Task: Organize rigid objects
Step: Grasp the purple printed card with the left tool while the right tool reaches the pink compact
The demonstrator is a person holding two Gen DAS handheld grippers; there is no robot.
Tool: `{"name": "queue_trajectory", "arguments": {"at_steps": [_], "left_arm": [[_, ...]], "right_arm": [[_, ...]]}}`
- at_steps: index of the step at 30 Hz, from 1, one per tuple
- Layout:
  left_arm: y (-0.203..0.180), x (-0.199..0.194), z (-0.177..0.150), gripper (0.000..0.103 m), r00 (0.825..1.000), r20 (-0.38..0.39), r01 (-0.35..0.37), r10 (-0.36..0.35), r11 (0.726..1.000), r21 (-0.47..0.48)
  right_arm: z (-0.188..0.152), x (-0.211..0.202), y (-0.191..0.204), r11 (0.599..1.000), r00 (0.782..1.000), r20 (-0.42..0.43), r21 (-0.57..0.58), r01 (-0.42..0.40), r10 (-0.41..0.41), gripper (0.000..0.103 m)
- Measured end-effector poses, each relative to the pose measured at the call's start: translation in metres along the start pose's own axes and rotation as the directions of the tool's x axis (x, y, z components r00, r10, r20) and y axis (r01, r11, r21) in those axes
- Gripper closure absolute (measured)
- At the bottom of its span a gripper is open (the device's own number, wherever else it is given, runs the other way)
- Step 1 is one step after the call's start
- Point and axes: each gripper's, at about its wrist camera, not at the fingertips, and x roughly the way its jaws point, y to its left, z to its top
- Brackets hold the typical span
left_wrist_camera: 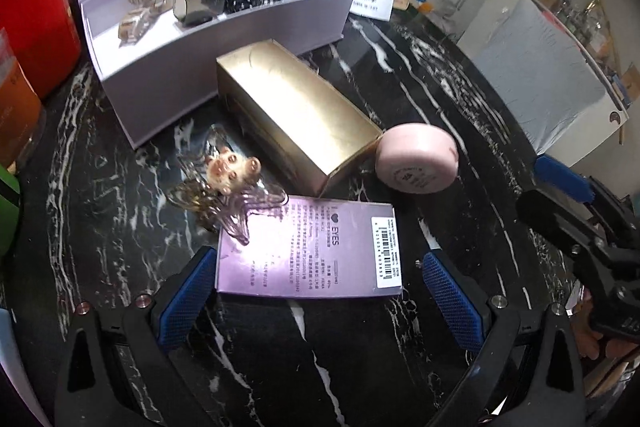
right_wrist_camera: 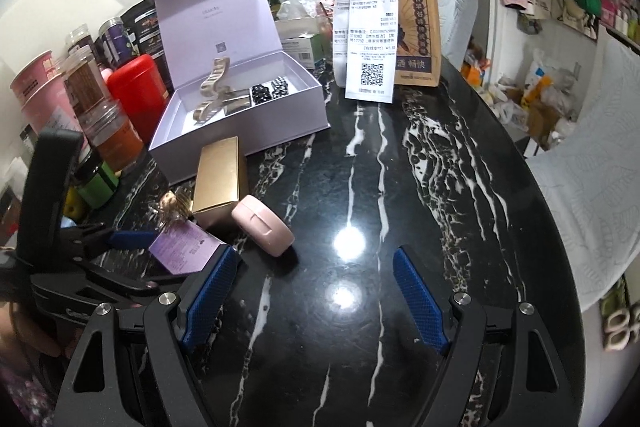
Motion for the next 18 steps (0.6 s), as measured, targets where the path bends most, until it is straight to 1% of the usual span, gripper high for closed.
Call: {"name": "queue_trajectory", "arguments": {"at_steps": [5,9,11,12,13,18], "left_arm": [[-0.004,0.003,-0.001,0.000,0.999,0.002,-0.053,0.053,0.998,0.034],[-0.009,0.006,-0.006,0.000,0.991,0.010,-0.135,0.134,0.986,0.100],[-0.010,0.006,-0.008,0.000,0.990,0.019,-0.144,0.142,0.982,0.121],[-0.010,0.006,-0.010,0.002,0.990,0.026,-0.142,0.140,0.981,0.129],[-0.009,0.003,-0.012,0.010,0.990,0.041,-0.137,0.132,0.981,0.135],[-0.007,0.000,-0.016,0.010,0.993,0.062,-0.110,0.100,0.979,0.169]], "right_arm": [[-0.001,0.001,-0.001,1.000,1.000,-0.003,0.011,-0.002,0.002,0.022],[-0.001,0.003,0.001,1.000,1.000,-0.005,-0.006,0.005,-0.005,0.022],[0.000,0.005,0.003,1.000,1.000,-0.003,-0.016,0.002,-0.002,0.022],[0.000,0.006,0.005,1.000,1.000,0.001,-0.022,-0.004,0.004,0.022],[0.000,0.008,0.006,1.000,1.000,0.004,-0.024,-0.011,0.011,0.022],[0.003,0.020,0.006,0.999,0.999,-0.008,-0.004,-0.043,0.043,0.022]]}}
